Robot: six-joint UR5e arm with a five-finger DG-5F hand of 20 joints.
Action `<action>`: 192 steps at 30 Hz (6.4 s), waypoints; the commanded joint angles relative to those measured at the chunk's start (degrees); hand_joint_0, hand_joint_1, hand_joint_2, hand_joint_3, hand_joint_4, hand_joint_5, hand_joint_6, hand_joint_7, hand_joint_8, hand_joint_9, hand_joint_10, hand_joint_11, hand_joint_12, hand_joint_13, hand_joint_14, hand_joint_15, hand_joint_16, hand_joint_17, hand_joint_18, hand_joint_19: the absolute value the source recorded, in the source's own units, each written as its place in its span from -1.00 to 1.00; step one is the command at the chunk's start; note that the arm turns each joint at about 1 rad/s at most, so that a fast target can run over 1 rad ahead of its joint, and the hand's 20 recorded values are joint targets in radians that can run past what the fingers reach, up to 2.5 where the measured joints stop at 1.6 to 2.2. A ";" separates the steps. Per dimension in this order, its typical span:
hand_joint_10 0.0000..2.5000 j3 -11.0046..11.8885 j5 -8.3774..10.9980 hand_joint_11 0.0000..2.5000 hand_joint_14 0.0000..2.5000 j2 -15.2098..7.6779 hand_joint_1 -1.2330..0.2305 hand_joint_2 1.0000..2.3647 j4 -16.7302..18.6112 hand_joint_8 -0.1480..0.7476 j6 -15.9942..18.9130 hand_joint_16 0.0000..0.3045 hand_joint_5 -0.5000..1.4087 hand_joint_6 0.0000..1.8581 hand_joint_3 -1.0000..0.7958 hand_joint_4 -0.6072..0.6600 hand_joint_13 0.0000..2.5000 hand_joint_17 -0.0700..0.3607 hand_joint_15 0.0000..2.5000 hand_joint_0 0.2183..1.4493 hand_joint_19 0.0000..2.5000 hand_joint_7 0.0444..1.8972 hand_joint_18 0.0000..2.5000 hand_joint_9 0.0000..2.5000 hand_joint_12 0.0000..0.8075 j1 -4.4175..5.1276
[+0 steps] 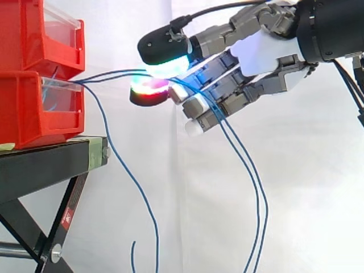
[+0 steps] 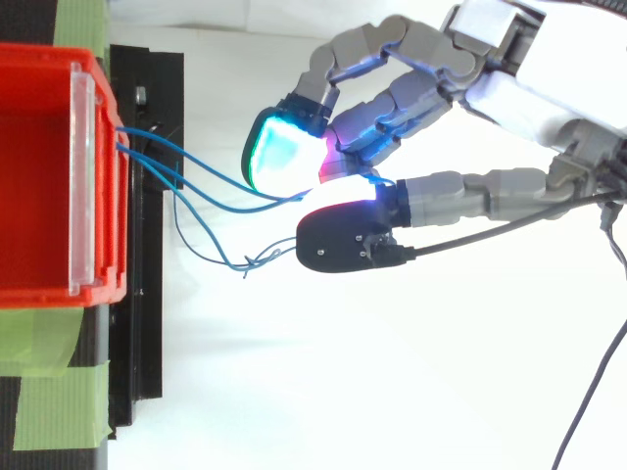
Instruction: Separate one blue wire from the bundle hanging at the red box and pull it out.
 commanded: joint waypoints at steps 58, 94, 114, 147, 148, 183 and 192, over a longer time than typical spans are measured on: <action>-0.99 0.01 -0.09 0.04 -0.99 0.00 -0.30 -0.98 -0.47 -0.01 2.63 -0.69 -0.70 -0.04 -0.16 0.22 -0.19 -0.18 0.15 -0.35 -0.55 -0.17 -0.40 -0.26 -0.10 -0.01; -0.99 -0.07 -0.09 0.10 -0.99 0.00 -0.49 -1.00 -0.38 0.14 3.86 -0.60 -0.72 -0.05 -0.44 0.37 -0.16 -0.03 0.15 -0.67 -0.61 -0.19 -0.34 -0.27 0.13 -0.01; -0.99 0.01 0.00 0.10 -0.99 0.00 -0.55 -0.98 -0.55 -0.02 4.03 -0.68 -0.72 -0.05 -0.20 0.22 -0.20 -0.16 0.15 -0.24 -0.59 -0.16 -0.40 -0.30 -0.08 -0.01; -1.00 0.01 0.00 0.03 -1.00 0.00 -0.24 -0.80 -1.17 0.15 5.97 -0.61 -0.69 -0.02 0.04 0.32 -0.10 -0.05 0.13 -0.37 -0.60 -0.26 -0.30 -0.19 0.15 -0.01; -1.00 0.01 -0.09 0.03 -1.00 0.00 -0.22 -0.76 -1.17 0.16 5.97 -0.60 -0.69 -0.02 0.03 0.33 -0.10 -0.05 0.14 -0.38 -0.59 -0.26 -0.30 -0.19 0.16 -0.01; -1.00 0.01 -0.09 0.03 -0.89 0.00 0.06 -0.44 -0.91 0.34 5.88 -0.50 -0.69 -0.03 -0.18 0.42 -0.09 0.13 0.06 -0.67 -0.61 -0.21 -0.23 -0.16 0.40 -0.01; -1.00 0.01 -0.09 0.05 -0.91 0.00 -0.05 -0.84 -0.91 0.31 5.97 -0.49 -0.70 -0.04 -0.11 0.43 -0.10 0.13 0.09 -0.62 -0.60 -0.20 -0.25 -0.18 0.39 -0.01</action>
